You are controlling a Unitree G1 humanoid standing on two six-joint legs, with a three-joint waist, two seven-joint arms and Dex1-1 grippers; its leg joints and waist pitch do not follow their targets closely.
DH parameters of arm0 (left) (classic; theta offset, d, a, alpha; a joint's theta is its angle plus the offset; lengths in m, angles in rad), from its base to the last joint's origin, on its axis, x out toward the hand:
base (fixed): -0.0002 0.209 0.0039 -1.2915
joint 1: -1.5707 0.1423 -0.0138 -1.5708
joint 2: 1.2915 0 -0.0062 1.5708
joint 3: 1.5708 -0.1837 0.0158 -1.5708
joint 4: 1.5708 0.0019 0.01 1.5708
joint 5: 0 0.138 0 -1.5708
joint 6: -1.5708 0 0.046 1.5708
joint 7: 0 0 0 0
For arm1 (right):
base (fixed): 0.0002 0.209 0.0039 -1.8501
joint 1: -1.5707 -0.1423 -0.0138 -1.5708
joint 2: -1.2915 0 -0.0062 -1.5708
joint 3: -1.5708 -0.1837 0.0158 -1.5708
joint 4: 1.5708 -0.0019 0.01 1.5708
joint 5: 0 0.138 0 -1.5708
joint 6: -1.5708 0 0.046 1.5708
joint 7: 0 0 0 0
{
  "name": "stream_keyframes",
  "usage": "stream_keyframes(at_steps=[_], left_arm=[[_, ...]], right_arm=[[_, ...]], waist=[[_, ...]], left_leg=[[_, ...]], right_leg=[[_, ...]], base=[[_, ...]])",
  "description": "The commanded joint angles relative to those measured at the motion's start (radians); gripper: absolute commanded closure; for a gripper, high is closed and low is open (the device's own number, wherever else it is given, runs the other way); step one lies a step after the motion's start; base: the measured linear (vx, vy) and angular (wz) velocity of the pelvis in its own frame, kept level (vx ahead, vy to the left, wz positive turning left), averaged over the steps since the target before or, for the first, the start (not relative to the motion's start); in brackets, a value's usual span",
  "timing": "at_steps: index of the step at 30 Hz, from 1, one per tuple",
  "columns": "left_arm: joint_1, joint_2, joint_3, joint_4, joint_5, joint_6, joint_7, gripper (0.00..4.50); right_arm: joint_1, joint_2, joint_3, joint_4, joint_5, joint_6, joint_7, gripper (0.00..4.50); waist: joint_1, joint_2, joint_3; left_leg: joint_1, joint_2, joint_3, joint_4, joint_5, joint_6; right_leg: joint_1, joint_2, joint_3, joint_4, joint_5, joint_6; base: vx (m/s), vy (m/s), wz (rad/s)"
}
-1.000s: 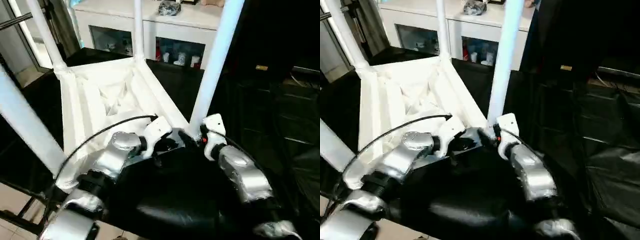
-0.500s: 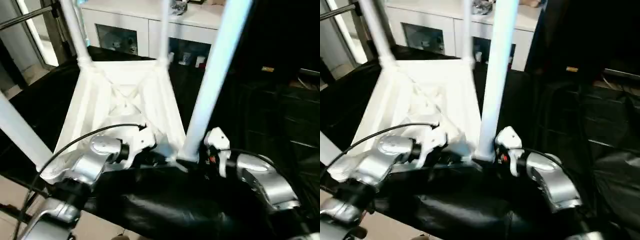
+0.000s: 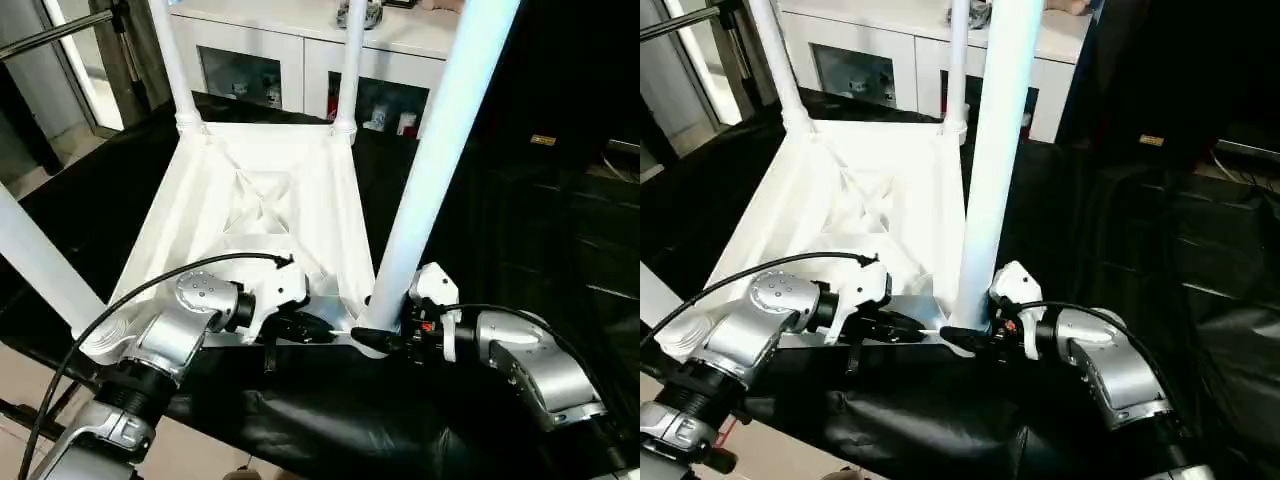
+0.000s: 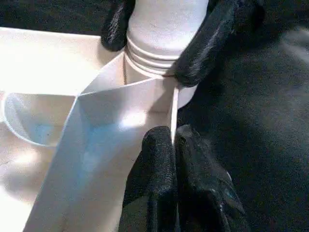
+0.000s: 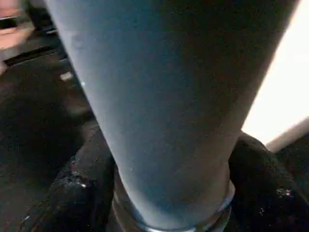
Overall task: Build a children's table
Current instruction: Rotate leg to tighten
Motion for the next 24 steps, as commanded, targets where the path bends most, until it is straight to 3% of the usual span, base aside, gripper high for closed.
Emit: stream_keyframes(at_steps=[1, 2, 3, 4, 6, 7, 8, 13, 15, 19, 21, 24], left_arm=[[-0.034, -0.06, 0.0, -0.006, -0.019, 0.004, 0.054, 4.5], [-0.035, -0.061, 0.001, -0.004, -0.018, 0.004, 0.057, 4.5], [-0.063, -0.096, 0.02, 0.035, 0.003, 0.019, 0.147, 4.5], [-0.064, -0.097, 0.02, 0.037, 0.003, 0.02, 0.15, 4.5], [-0.119, -0.166, 0.042, 0.105, 0.028, 0.044, 0.289, 4.5], [-0.13, -0.182, 0.047, 0.118, 0.031, 0.05, 0.319, 4.5], [-0.134, -0.189, 0.049, 0.123, 0.033, 0.053, 0.331, 4.5], [-0.153, -0.255, 0.042, 0.145, 0.039, 0.064, 0.399, 4.5], [-0.147, -0.265, 0.034, 0.138, 0.038, 0.062, 0.388, 4.5], [-0.137, -0.253, 0.023, 0.13, 0.039, 0.043, 0.356, 4.5], [-0.132, -0.242, 0.02, 0.126, 0.035, 0.035, 0.336, 4.5], [-0.099, -0.188, 0.001, 0.085, 0.014, 0.009, 0.24, 4.5]], right_arm=[[-0.009, 0.034, 0.03, 0.037, -0.036, 0.021, -0.078, 1.76], [-0.01, 0.036, 0.029, 0.04, -0.037, 0.021, -0.084, 1.76], [-0.034, 0.088, -0.003, 0.114, -0.076, 0.02, -0.235, 1.77], [-0.035, 0.09, -0.005, 0.117, -0.077, 0.02, -0.241, 1.77], [-0.073, 0.194, -0.084, 0.203, -0.07, 0.068, -0.466, 1.78], [-0.079, 0.213, -0.094, 0.215, -0.07, 0.075, -0.501, 1.78], [-0.081, 0.219, -0.095, 0.219, -0.071, 0.076, -0.511, 1.78], [-0.102, 0.279, -0.066, 0.246, -0.101, 0.048, -0.55, 1.78], [-0.104, 0.292, -0.06, 0.241, -0.085, 0.04, -0.518, 1.22], [-0.1, 0.291, -0.068, 0.215, -0.046, 0.05, -0.459, 0.89], [-0.095, 0.272, -0.049, 0.202, -0.057, 0.033, -0.434, 0.72], [-0.056, 0.18, 0.005, 0.113, -0.032, -0.008, -0.256, 0.72]], waist=[[-0.006, -0.005, -0.046], [-0.007, -0.005, -0.046], [-0.009, -0.003, -0.047], [-0.012, -0.004, -0.046], [-0.024, -0.004, -0.048], [-0.027, -0.004, -0.046], [-0.03, -0.006, -0.049], [-0.027, 0.0, -0.053], [-0.026, -0.001, -0.053], [-0.027, 0.001, -0.05], [-0.026, 0.0, -0.051], [-0.021, -0.002, -0.053]], left_leg=[[0.0, 0.026, -0.006, -0.066, -0.23, 0.009], [-0.001, 0.027, -0.009, -0.068, -0.235, 0.004], [0.001, 0.029, -0.008, -0.067, -0.235, -0.001], [0.002, 0.027, -0.007, -0.066, -0.238, -0.004], [0.001, 0.023, -0.008, -0.067, -0.24, -0.017], [0.003, 0.022, -0.007, -0.067, -0.242, -0.019], [0.001, 0.021, -0.009, -0.067, -0.234, -0.022], [-0.004, 0.022, -0.007, -0.061, -0.187, 0.004], [-0.004, 0.022, -0.007, -0.061, -0.186, 0.008], [-0.003, 0.023, -0.007, -0.064, -0.215, 0.015], [-0.002, 0.024, -0.007, -0.064, -0.221, 0.015], [-0.005, 0.027, -0.006, -0.061, -0.195, 0.031]], right_leg=[[0.048, -0.075, 0.039, -0.085, -0.289, -0.151], [0.051, -0.077, 0.038, -0.086, -0.311, -0.143], [0.045, -0.076, 0.041, -0.087, -0.311, -0.138], [0.041, -0.074, 0.041, -0.089, -0.31, -0.139], [0.042, -0.074, 0.04, -0.088, -0.324, -0.136], [0.039, -0.074, 0.041, -0.093, -0.334, -0.134], [0.045, -0.074, 0.04, -0.091, -0.336, -0.129], [0.049, -0.071, 0.041, -0.08, -0.187, -0.154], [0.05, -0.071, 0.04, -0.079, -0.178, -0.157], [0.049, -0.073, 0.041, -0.085, -0.229, -0.149], [0.049, -0.073, 0.041, -0.085, -0.239, -0.146], [0.054, -0.074, 0.043, -0.08, -0.18, -0.15]], base=[[0.0, 0.0, 0.0], [0.0, 0.0, 0.0], [0.0, 0.0, 0.0], [0.0, 0.0, 0.0], [0.0, 0.0, 0.0], [0.0, 0.0, 0.0], [0.0, 0.0, 0.0], [0.0, 0.0, 0.0], [0.0, 0.0, 0.0], [0.0, 0.0, 0.0], [0.0, 0.0, 0.0], [0.0, 0.0, 0.0]])
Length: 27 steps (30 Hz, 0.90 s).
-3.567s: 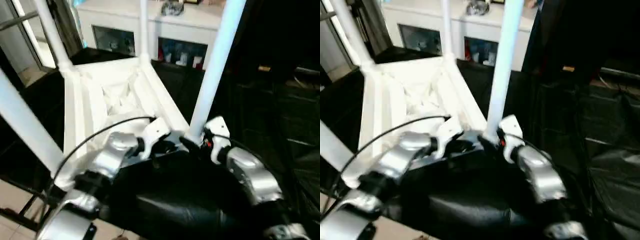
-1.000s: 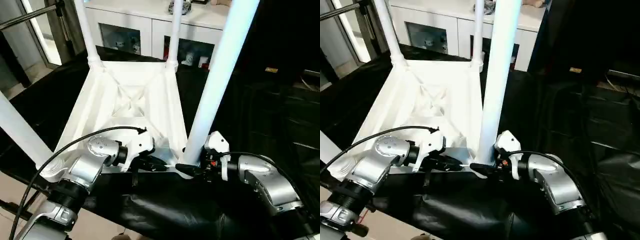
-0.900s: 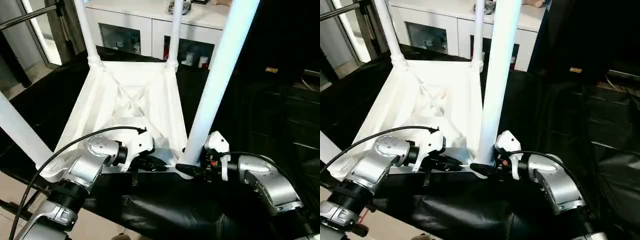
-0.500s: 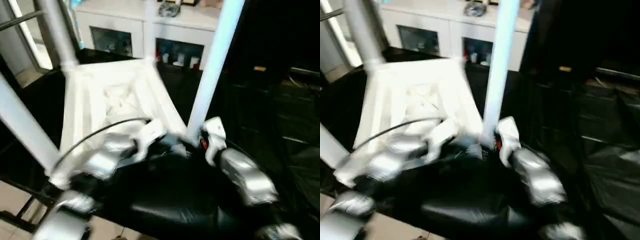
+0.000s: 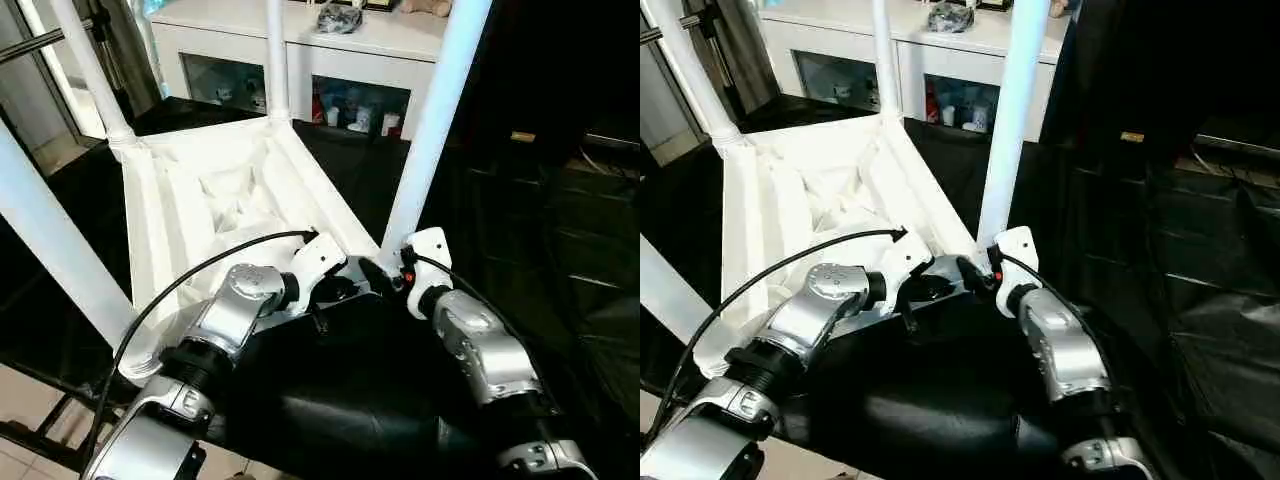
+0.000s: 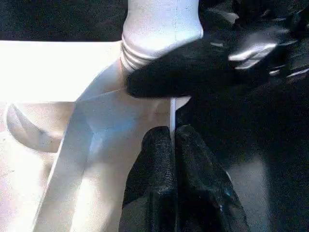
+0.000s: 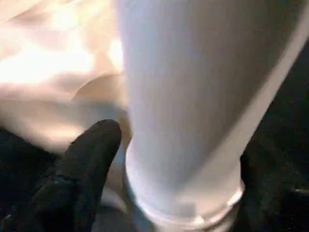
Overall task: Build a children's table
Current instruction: Rotate leg to tighten
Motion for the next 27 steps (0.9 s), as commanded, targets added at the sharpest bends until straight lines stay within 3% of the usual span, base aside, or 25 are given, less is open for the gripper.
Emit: stream_keyframes(at_steps=[1, 4, 8, 10, 15, 16, 24, 27], left_arm=[[0.009, -0.009, -0.029, -0.061, -0.06, -0.069, -0.083, 4.5], [0.034, 0.028, -0.037, -0.099, -0.083, -0.086, -0.166, 4.5], [0.049, 0.059, -0.042, -0.125, -0.096, -0.094, -0.226, 4.5], [0.071, 0.099, -0.043, -0.161, -0.121, -0.095, -0.308, 4.5], [0.088, 0.131, -0.05, -0.191, -0.135, -0.082, -0.365, 4.5], [0.092, 0.137, -0.05, -0.194, -0.133, -0.082, -0.374, 4.5], [0.091, 0.127, -0.043, -0.184, -0.109, -0.069, -0.325, 4.5], [0.066, 0.088, -0.024, -0.146, -0.088, -0.04, -0.222, 4.5]], right_arm=[[0.03, -0.005, 0.116, -0.049, 0.052, 0.012, 0.175, 0.72], [0.048, -0.063, 0.125, -0.1, 0.079, 0.015, 0.28, 0.72], [0.058, -0.107, 0.129, -0.128, 0.087, 0.012, 0.358, 0.72], [0.07, -0.169, 0.14, -0.152, 0.096, 0.005, 0.448, 0.86], [0.076, -0.19, 0.143, -0.169, 0.11, 0.014, 0.485, 1.15], [0.076, -0.19, 0.143, -0.171, 0.113, 0.018, 0.491, 1.4], [0.087, -0.172, 0.154, -0.177, 0.104, 0.039, 0.473, 1.78], [0.07, -0.119, 0.131, -0.114, 0.05, 0.051, 0.317, 1.78]], waist=[[0.004, -0.007, -0.048], [0.006, -0.008, -0.047], [0.008, -0.006, -0.045], [0.013, -0.006, -0.046], [0.025, -0.007, -0.048], [0.025, -0.008, -0.047], [0.025, -0.009, -0.048], [0.025, -0.009, -0.046]], left_leg=[[-0.007, 0.026, -0.006, -0.059, -0.188, 0.041], [-0.008, 0.029, -0.006, -0.06, -0.195, 0.05], [-0.001, 0.031, -0.005, -0.061, -0.22, 0.046], [0.0, 0.033, -0.005, -0.06, -0.216, 0.045], [-0.001, 0.033, -0.004, -0.057, -0.185, 0.052], [-0.001, 0.032, -0.002, -0.057, -0.188, 0.051], [-0.002, 0.03, -0.003, -0.057, -0.178, 0.043], [-0.002, 0.029, -0.004, -0.059, -0.189, 0.033]], right_leg=[[0.054, -0.073, 0.041, -0.077, -0.157, -0.159], [0.055, -0.074, 0.04, -0.077, -0.178, -0.165], [0.047, -0.075, 0.041, -0.083, -0.233, -0.168], [0.048, -0.074, 0.041, -0.079, -0.209, -0.172], [0.05, -0.074, 0.04, -0.069, -0.145, -0.193], [0.048, -0.072, 0.04, -0.071, -0.148, -0.193], [0.05, -0.072, 0.039, -0.069, -0.148, -0.187], [0.049, -0.073, 0.039, -0.074, -0.188, -0.176]], base=[[0.0, 0.0, 0.0], [0.0, 0.0, 0.0], [0.0, 0.0, 0.0], [0.0, 0.0, 0.0], [0.0, 0.0, 0.0], [0.0, 0.0, 0.0], [0.0, 0.0, 0.0], [0.0, 0.0, 0.0]])
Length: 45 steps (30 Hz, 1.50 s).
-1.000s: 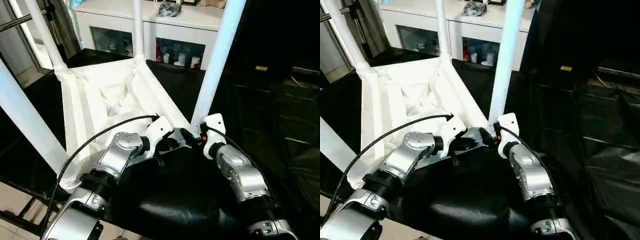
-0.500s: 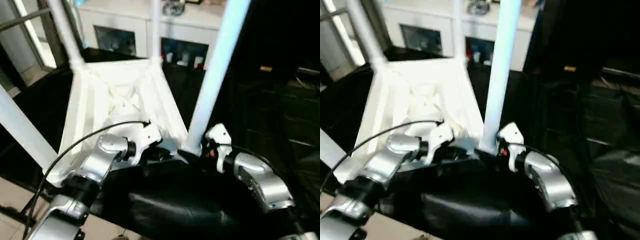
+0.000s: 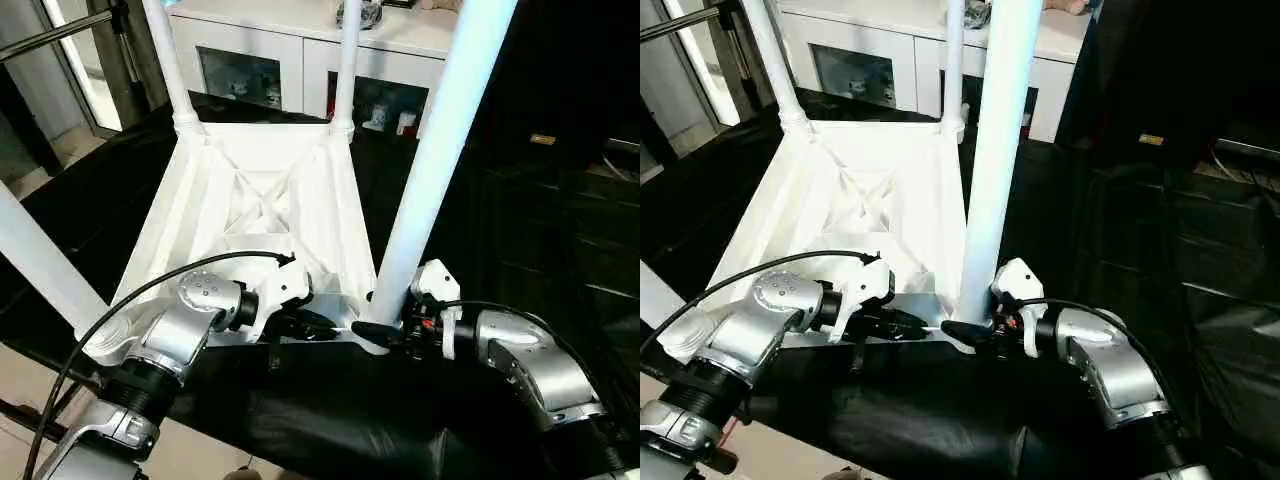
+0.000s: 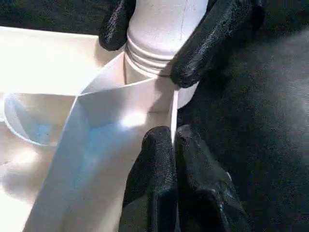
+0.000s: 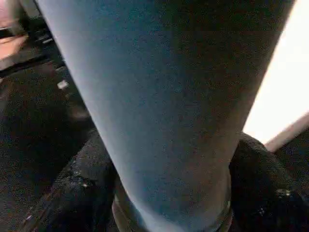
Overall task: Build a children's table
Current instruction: Rotate leg to tighten
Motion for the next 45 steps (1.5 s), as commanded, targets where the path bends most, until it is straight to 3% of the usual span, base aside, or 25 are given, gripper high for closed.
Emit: stream_keyframes(at_steps=[1, 2, 5, 10, 15, 16, 20, 21, 23, 29, 35, 37, 40, 42, 45], left_arm=[[-0.044, -0.082, 0.01, 0.013, -0.01, 0.012, 0.099, 4.5], [-0.051, -0.092, 0.015, 0.022, -0.005, 0.013, 0.122, 4.5], [-0.082, -0.133, 0.026, 0.071, 0.017, 0.011, 0.208, 4.5], [-0.134, -0.226, 0.043, 0.145, 0.046, 0.033, 0.378, 4.5], [-0.144, -0.278, 0.032, 0.164, 0.054, 0.036, 0.419, 4.5], [-0.14, -0.279, 0.028, 0.159, 0.051, 0.036, 0.408, 4.5], [-0.116, -0.246, 0.014, 0.125, 0.038, 0.026, 0.335, 4.5], [-0.107, -0.231, 0.008, 0.111, 0.032, 0.023, 0.305, 4.5], [-0.099, -0.218, 0.004, 0.099, 0.027, 0.018, 0.28, 4.5], [-0.054, -0.128, -0.012, 0.032, -0.014, -0.012, 0.106, 4.5], [-0.02, -0.046, -0.028, -0.024, -0.03, -0.009, -0.02, 4.5], [-0.013, -0.029, -0.031, -0.037, -0.036, -0.003, -0.045, 4.5], [0.002, -0.004, -0.03, -0.067, -0.05, 0.007, -0.083, 4.5], [0.005, 0.0, -0.032, -0.072, -0.054, 0.009, -0.09, 4.5], [0.005, 0.001, -0.032, -0.071, -0.053, 0.008, -0.089, 4.5]], right_arm=[[-0.014, 0.065, 0.028, 0.054, -0.056, 0.02, -0.133, 1.78], [-0.019, 0.079, 0.02, 0.072, -0.067, 0.022, -0.171, 1.78], [-0.046, 0.141, -0.025, 0.138, -0.092, 0.046, -0.337, 1.78], [-0.076, 0.247, -0.071, 0.199, -0.116, 0.073, -0.544, 1.78], [-0.097, 0.293, -0.037, 0.243, -0.171, 0.001, -0.62, 1.78], [-0.094, 0.295, -0.033, 0.232, -0.151, -0.002, -0.58, 1.09], [-0.074, 0.257, -0.022, 0.161, -0.093, -0.005, -0.439, 1.0], [-0.067, 0.232, -0.011, 0.141, -0.094, -0.02, -0.398, 0.67], [-0.059, 0.21, -0.002, 0.123, -0.089, -0.028, -0.358, 0.67], [-0.011, 0.044, 0.041, -0.003, -0.002, -0.029, -0.068, 0.67], [-0.004, -0.032, 0.05, -0.027, -0.009, -0.041, 0.058, 0.67], [-0.002, -0.042, 0.05, -0.035, -0.001, -0.034, 0.077, 1.0], [0.005, -0.068, 0.062, -0.057, 0.024, -0.022, 0.118, 1.02], [0.009, -0.071, 0.066, -0.061, 0.025, -0.018, 0.128, 1.4], [0.01, -0.065, 0.066, -0.058, 0.022, -0.016, 0.136, 1.55]], waist=[[-0.006, -0.008, -0.046], [-0.01, -0.008, -0.045], [-0.02, -0.009, -0.046], [-0.025, -0.005, -0.049], [-0.027, -0.005, -0.051], [-0.026, -0.004, -0.053], [-0.024, -0.004, -0.053], [-0.021, -0.003, -0.053], [-0.023, -0.004, -0.054], [-0.019, -0.005, -0.048], [-0.012, -0.002, -0.05], [-0.011, -0.002, -0.051], [-0.01, -0.003, -0.051], [-0.007, -0.005, -0.051], [-0.002, -0.004, -0.05]], left_leg=[[-0.002, 0.027, -0.004, -0.064, -0.205, 0.019], [-0.002, 0.025, -0.007, -0.067, -0.22, 0.004], [0.0, 0.023, -0.007, -0.067, -0.229, -0.006], [-0.001, 0.023, -0.007, -0.064, -0.204, 0.0], [-0.002, 0.021, -0.006, -0.062, -0.198, 0.0], [-0.003, 0.021, -0.006, -0.061, -0.191, 0.009], [-0.006, 0.021, -0.006, -0.059, -0.172, 0.033], [-0.006, 0.023, -0.007, -0.059, -0.173, 0.038], [-0.009, 0.023, -0.006, -0.058, -0.168, 0.047], [-0.006, 0.027, -0.006, -0.061, -0.208, 0.057], [0.0, 0.031, -0.004, -0.059, -0.203, 0.054], [-0.003, 0.03, -0.005, -0.06, -0.198, 0.05], [0.001, 0.031, -0.003, -0.058, -0.192, 0.054], [-0.002, 0.031, -0.003, -0.057, -0.186, 0.056], [0.0, 0.031, -0.003, -0.058, -0.185, 0.049]], right_leg=[[0.047, -0.073, 0.039, -0.081, -0.242, -0.163], [0.05, -0.075, 0.038, -0.085, -0.303, -0.144], [0.045, -0.074, 0.041, -0.091, -0.334, -0.127], [0.046, -0.073, 0.042, -0.087, -0.278, -0.13], [0.049, -0.073, 0.042, -0.084, -0.227, -0.142], [0.051, -0.072, 0.043, -0.081, -0.207, -0.144], [0.055, -0.072, 0.042, -0.079, -0.166, -0.149], [0.057, -0.073, 0.042, -0.078, -0.166, -0.15], [0.057, -0.073, 0.041, -0.076, -0.148, -0.157], [0.054, -0.074, 0.041, -0.086, -0.238, -0.146], [0.047, -0.072, 0.042, -0.079, -0.19, -0.177], [0.051, -0.072, 0.041, -0.075, -0.176, -0.181], [0.05, -0.071, 0.041, -0.073, -0.144, -0.196], [0.052, -0.071, 0.041, -0.071, -0.139, -0.196], [0.051, -0.072, 0.04, -0.072, -0.152, -0.192]], base=[[0.0, 0.0, 0.0], [0.0, 0.0, 0.0], [0.0, 0.0, 0.0], [0.0, 0.0, 0.0], [0.0, 0.0, 0.0], [0.0, 0.0, 0.0], [0.0, 0.0, 0.0], [0.0, 0.0, 0.0], [0.0, 0.0, 0.0], [0.0, 0.0, 0.0], [0.0, 0.0, 0.0], [0.0, 0.0, 0.0], [0.0, 0.0, 0.0], [0.0, 0.0, 0.0], [0.0, 0.0, 0.0]])
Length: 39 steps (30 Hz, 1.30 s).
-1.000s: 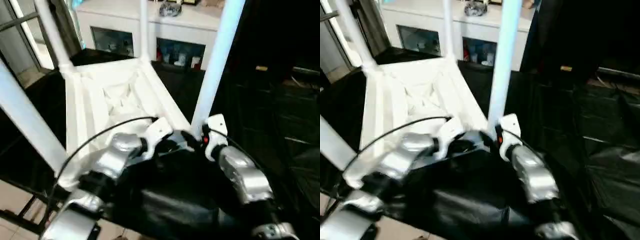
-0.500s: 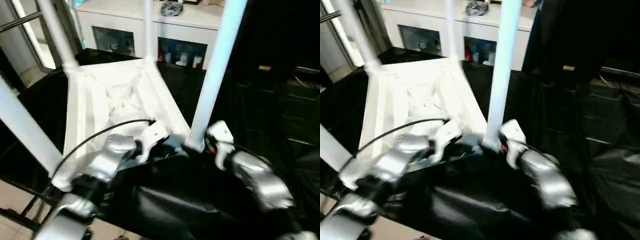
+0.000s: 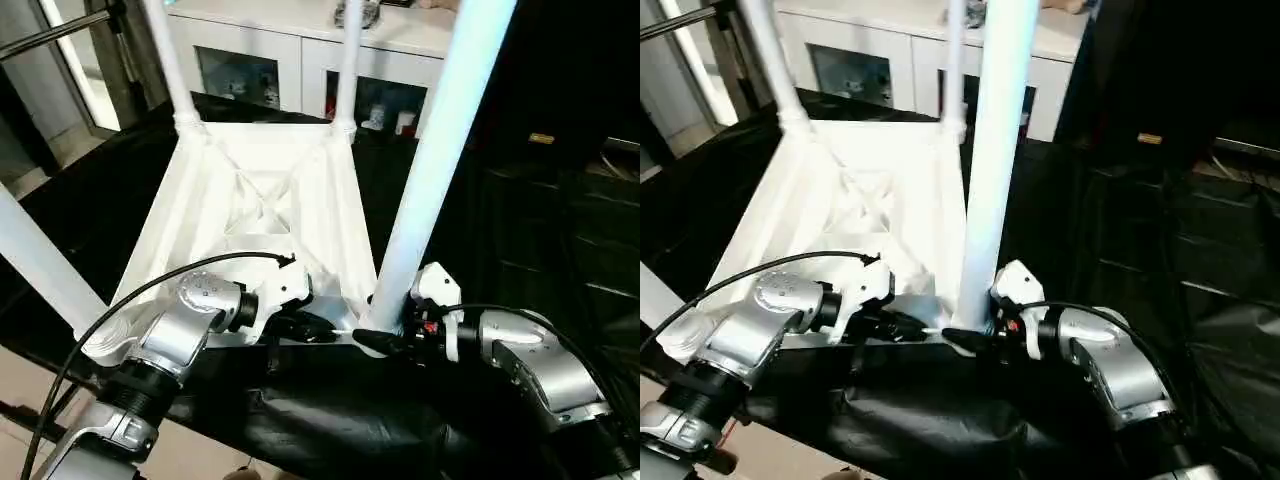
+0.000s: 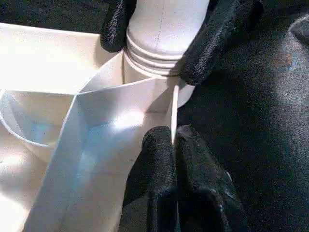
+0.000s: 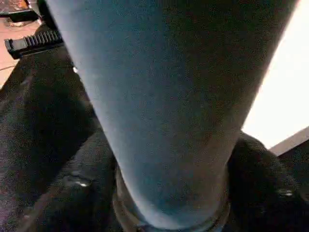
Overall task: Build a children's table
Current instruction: Rotate leg to tighten
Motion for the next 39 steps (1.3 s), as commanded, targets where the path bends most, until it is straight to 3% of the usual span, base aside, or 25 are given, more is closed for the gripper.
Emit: stream_keyframes(at_steps=[1, 6, 9, 10, 11, 13, 15, 16, 18, 20, 21, 24, 27, 34, 39], left_arm=[[-0.007, -0.027, -0.021, -0.034, -0.033, -0.002, 0.006, 4.5], [-0.026, -0.064, -0.002, -0.001, -0.008, 0.016, 0.097, 4.5], [-0.061, -0.11, 0.017, 0.051, 0.019, 0.022, 0.198, 4.5], [-0.075, -0.126, 0.021, 0.07, 0.03, 0.026, 0.239, 4.5], [-0.075, -0.126, 0.021, 0.07, 0.03, 0.026, 0.239, 4.5], [-0.111, -0.177, 0.035, 0.117, 0.044, 0.044, 0.337, 4.5], [-0.132, -0.212, 0.042, 0.143, 0.049, 0.056, 0.395, 4.5], [-0.138, -0.223, 0.043, 0.149, 0.052, 0.062, 0.412, 4.5], [-0.149, -0.247, 0.044, 0.163, 0.054, 0.071, 0.438, 4.5], [-0.154, -0.264, 0.043, 0.172, 0.055, 0.064, 0.443, 4.5], [-0.153, -0.267, 0.033, 0.171, 0.059, 0.052, 0.435, 4.5], [-0.147, -0.259, 0.024, 0.167, 0.058, 0.039, 0.419, 4.5], [-0.125, -0.23, 0.014, 0.141, 0.047, 0.019, 0.362, 4.5], [-0.066, -0.15, -0.016, 0.053, 0.0, -0.03, 0.181, 4.5], [-0.039, -0.094, -0.023, 0.015, -0.021, -0.044, 0.079, 4.5]], right_arm=[[0.007, 0.022, 0.03, -0.029, 0.008, 0.009, 0.016, 1.68], [-0.009, 0.078, 0.01, 0.025, -0.031, 0.018, -0.132, 1.8], [-0.036, 0.146, -0.016, 0.111, -0.096, 0.02, -0.318, 1.82], [-0.047, 0.175, -0.034, 0.139, -0.106, 0.039, -0.385, 1.82], [-0.047, 0.175, -0.034, 0.139, -0.106, 0.039, -0.385, 1.82], [-0.07, 0.243, -0.076, 0.199, -0.121, 0.066, -0.537, 1.82], [-0.084, 0.273, -0.082, 0.231, -0.139, 0.063, -0.611, 1.82], [-0.089, 0.285, -0.085, 0.241, -0.144, 0.063, -0.635, 1.82], [-0.101, 0.316, -0.088, 0.259, -0.148, 0.06, -0.669, 1.82], [-0.109, 0.338, -0.075, 0.267, -0.157, 0.035, -0.673, 1.82], [-0.101, 0.35, -0.063, 0.246, -0.126, 0.019, -0.605, 1.82], [-0.095, 0.351, -0.063, 0.221, -0.092, 0.026, -0.558, 1.12], [-0.083, 0.305, -0.033, 0.189, -0.102, -0.005, -0.503, 1.06], [-0.033, 0.183, -0.01, 0.06, -0.025, -0.007, -0.235, 1.06], [-0.009, 0.099, 0.004, 0.001, 0.004, -0.024, -0.098, 1.06]], waist=[[-0.002, -0.006, -0.051], [-0.004, -0.004, -0.05], [-0.014, -0.007, -0.045], [-0.02, -0.007, -0.048], [-0.025, -0.007, -0.046], [-0.03, -0.005, -0.046], [-0.031, -0.007, -0.047], [-0.032, -0.004, -0.049], [-0.032, -0.004, -0.051], [-0.032, -0.002, -0.053], [-0.032, -0.002, -0.054], [-0.032, -0.003, -0.052], [-0.028, -0.004, -0.051], [-0.023, -0.005, -0.049], [-0.013, -0.002, -0.052]], left_leg=[[-0.001, 0.03, -0.003, -0.058, -0.183, 0.045], [0.0, 0.03, -0.004, -0.06, -0.184, 0.031], [-0.001, 0.023, -0.006, -0.066, -0.227, 0.001], [-0.003, 0.024, -0.01, -0.068, -0.23, -0.007], [-0.001, 0.024, -0.009, -0.067, -0.237, -0.006], [0.003, 0.023, -0.008, -0.066, -0.24, -0.009], [0.0, 0.023, -0.01, -0.067, -0.23, -0.01], [0.002, 0.024, -0.008, -0.065, -0.223, -0.009], [-0.004, 0.023, -0.008, -0.063, -0.197, -0.006], [-0.004, 0.022, -0.008, -0.062, -0.188, -0.001], [-0.004, 0.021, -0.007, -0.06, -0.181, 0.007], [-0.005, 0.021, -0.005, -0.06, -0.172, 0.023], [-0.004, 0.023, -0.006, -0.061, -0.19, 0.025], [-0.003, 0.029, -0.006, -0.063, -0.212, 0.042], [0.002, 0.032, -0.003, -0.058, -0.188, 0.052]], right_leg=[[0.054, -0.072, 0.041, -0.071, -0.152, -0.191], [0.051, -0.07, 0.04, -0.072, -0.16, -0.187], [0.05, -0.074, 0.038, -0.087, -0.302, -0.149], [0.054, -0.076, 0.038, -0.087, -0.332, -0.135], [0.049, -0.074, 0.04, -0.09, -0.339, -0.129], [0.044, -0.072, 0.041, -0.092, -0.343, -0.128], [0.048, -0.073, 0.04, -0.092, -0.335, -0.126], [0.044, -0.072, 0.042, -0.089, -0.302, -0.133], [0.05, -0.07, 0.042, -0.082, -0.234, -0.146], [0.053, -0.071, 0.041, -0.079, -0.197, -0.155], [0.055, -0.07, 0.042, -0.076, -0.169, -0.161], [0.057, -0.069, 0.041, -0.075, -0.138, -0.172], [0.058, -0.072, 0.041, -0.08, -0.185, -0.163], [0.054, -0.073, 0.042, -0.082, -0.218, -0.161], [0.05, -0.07, 0.043, -0.073, -0.138, -0.194]], base=[[0.0, 0.0, 0.0], [0.0, 0.0, 0.0], [-0.017, -0.001, -0.02], [0.0, 0.0, 0.0], [0.0, 0.0, 0.0], [0.0, 0.0, 0.0], [0.0, 0.0, 0.0], [0.0, 0.0, 0.0], [0.0, 0.0, 0.0], [0.0, 0.0, 0.0], [0.0, 0.0, 0.0], [0.0, 0.0, 0.0], [0.0, 0.0, 0.0], [0.0, 0.0, 0.0], [0.0, 0.0, 0.0]])
